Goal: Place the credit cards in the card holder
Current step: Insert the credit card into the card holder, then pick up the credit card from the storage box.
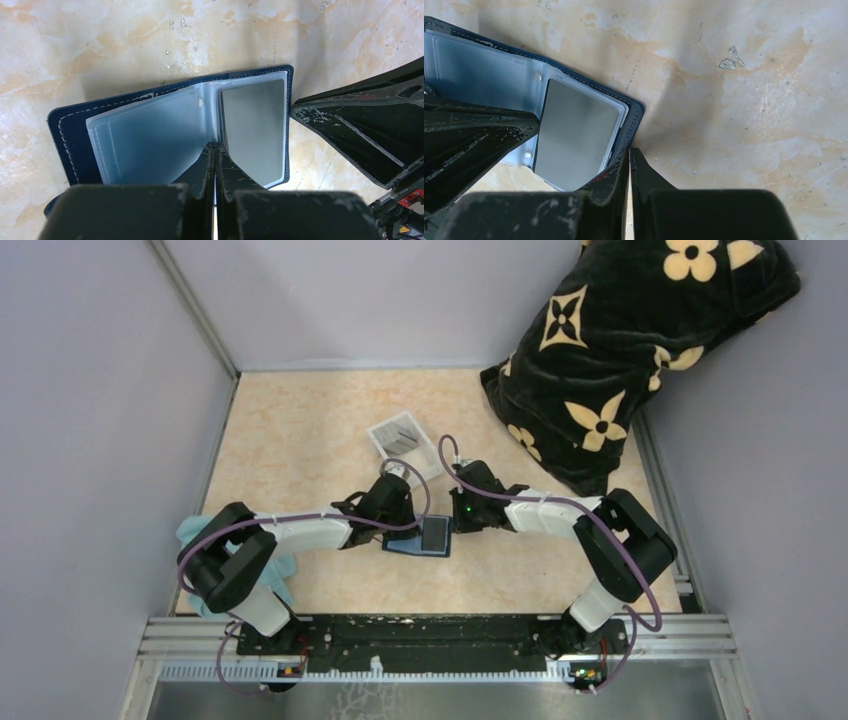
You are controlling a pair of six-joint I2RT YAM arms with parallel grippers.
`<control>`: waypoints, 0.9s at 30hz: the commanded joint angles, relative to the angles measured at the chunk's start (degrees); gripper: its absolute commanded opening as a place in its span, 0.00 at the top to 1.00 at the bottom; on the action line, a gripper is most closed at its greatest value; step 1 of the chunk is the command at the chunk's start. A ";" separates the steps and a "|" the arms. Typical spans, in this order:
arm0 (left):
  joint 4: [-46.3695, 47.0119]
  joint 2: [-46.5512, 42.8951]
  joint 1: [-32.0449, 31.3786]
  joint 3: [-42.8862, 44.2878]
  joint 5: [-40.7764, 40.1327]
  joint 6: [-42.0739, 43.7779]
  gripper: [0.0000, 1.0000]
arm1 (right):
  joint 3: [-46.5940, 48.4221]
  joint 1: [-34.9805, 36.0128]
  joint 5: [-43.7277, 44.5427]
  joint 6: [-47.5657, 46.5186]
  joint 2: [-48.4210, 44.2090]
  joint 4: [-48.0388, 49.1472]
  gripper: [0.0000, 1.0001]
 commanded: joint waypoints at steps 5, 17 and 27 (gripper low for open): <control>-0.20 -0.73 -0.74 1.17 -0.56 0.10 0.96 | 0.49 1.13 2.68 -0.27 -0.17 -1.67 0.94; -7.74 -7.61 -0.74 3.85 -13.09 -0.07 0.81 | 0.02 1.06 10.35 -4.00 -9.75 -1.67 0.74; -15.41 -17.21 -0.74 11.38 -21.88 2.02 0.46 | 2.73 1.06 14.91 -13.42 -20.81 5.88 0.49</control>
